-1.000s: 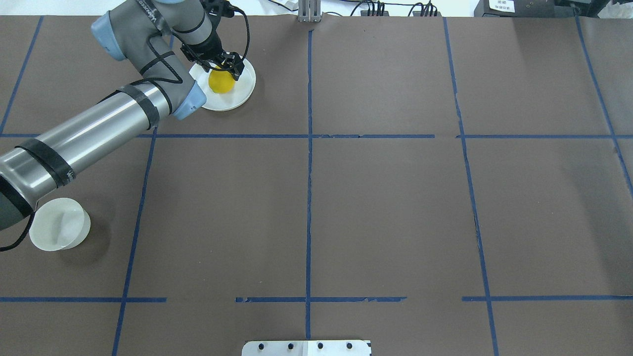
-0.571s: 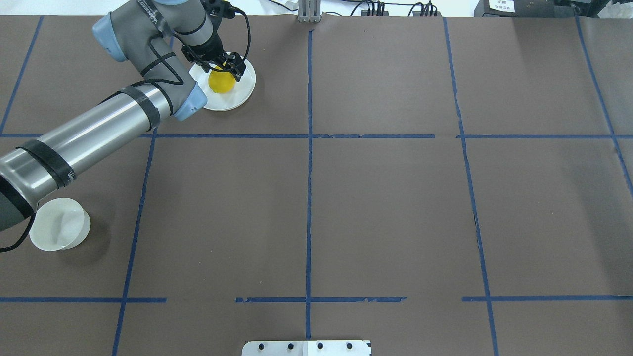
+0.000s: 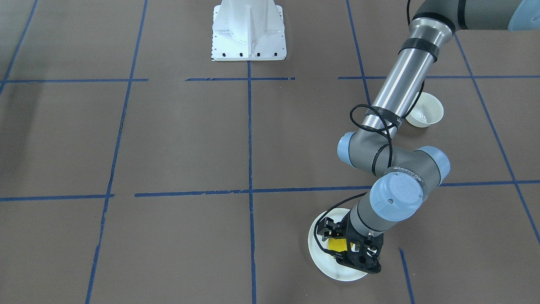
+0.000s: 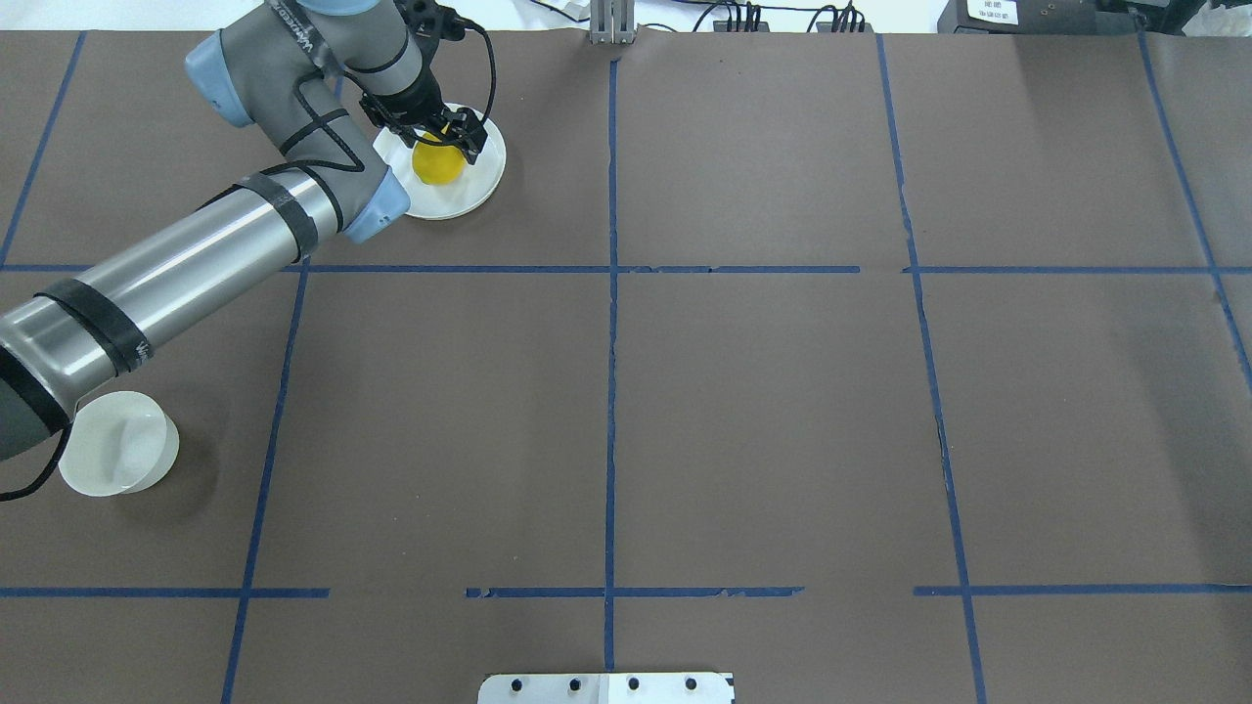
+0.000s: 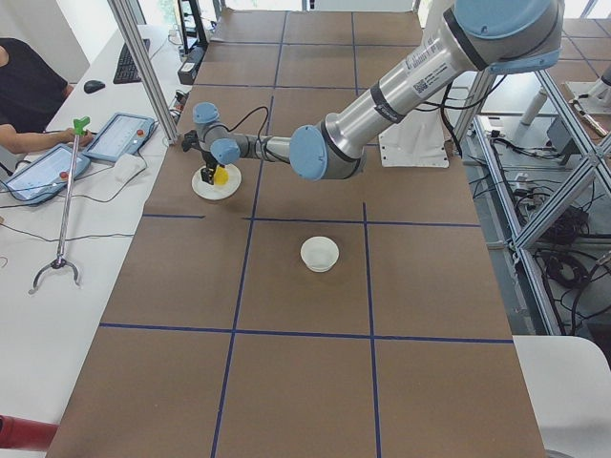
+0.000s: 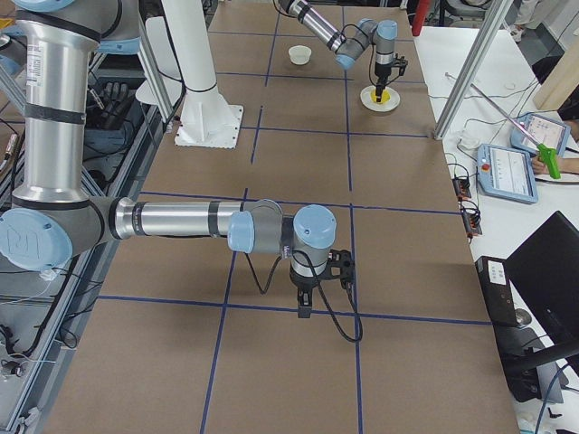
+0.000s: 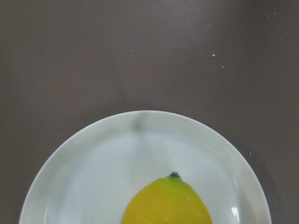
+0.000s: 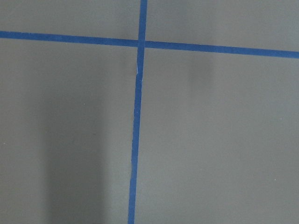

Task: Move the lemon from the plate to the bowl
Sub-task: 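Lower the left gripper onto the lemon and close its fingers, then lift the lemon with the left gripper and carry it toward the white bowl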

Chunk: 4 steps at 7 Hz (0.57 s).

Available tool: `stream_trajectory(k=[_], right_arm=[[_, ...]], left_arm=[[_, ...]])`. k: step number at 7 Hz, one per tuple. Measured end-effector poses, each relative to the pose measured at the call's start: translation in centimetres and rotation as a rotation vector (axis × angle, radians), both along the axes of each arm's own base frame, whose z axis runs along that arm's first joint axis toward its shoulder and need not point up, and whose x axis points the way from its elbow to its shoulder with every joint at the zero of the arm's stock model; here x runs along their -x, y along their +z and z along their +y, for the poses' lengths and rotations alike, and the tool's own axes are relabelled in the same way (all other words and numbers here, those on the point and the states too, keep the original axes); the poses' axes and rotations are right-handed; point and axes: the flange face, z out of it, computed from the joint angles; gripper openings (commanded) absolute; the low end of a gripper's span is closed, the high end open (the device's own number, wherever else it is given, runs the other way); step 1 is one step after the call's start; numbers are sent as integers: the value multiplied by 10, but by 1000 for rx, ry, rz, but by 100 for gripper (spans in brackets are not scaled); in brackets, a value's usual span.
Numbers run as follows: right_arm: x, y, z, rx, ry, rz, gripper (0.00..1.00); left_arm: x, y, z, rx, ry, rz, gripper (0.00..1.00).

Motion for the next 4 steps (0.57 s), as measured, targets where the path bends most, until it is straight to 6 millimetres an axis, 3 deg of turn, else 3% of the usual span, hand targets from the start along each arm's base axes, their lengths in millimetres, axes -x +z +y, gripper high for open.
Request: stream_trajectory(k=[2, 4], right_arm=[[0, 0, 0, 0, 0, 0, 100], [0, 0, 0, 1, 0, 0, 100]], left_arm=[[-1, 1, 1, 4, -2, 1, 2], [7, -8, -3, 7, -22, 15, 0]])
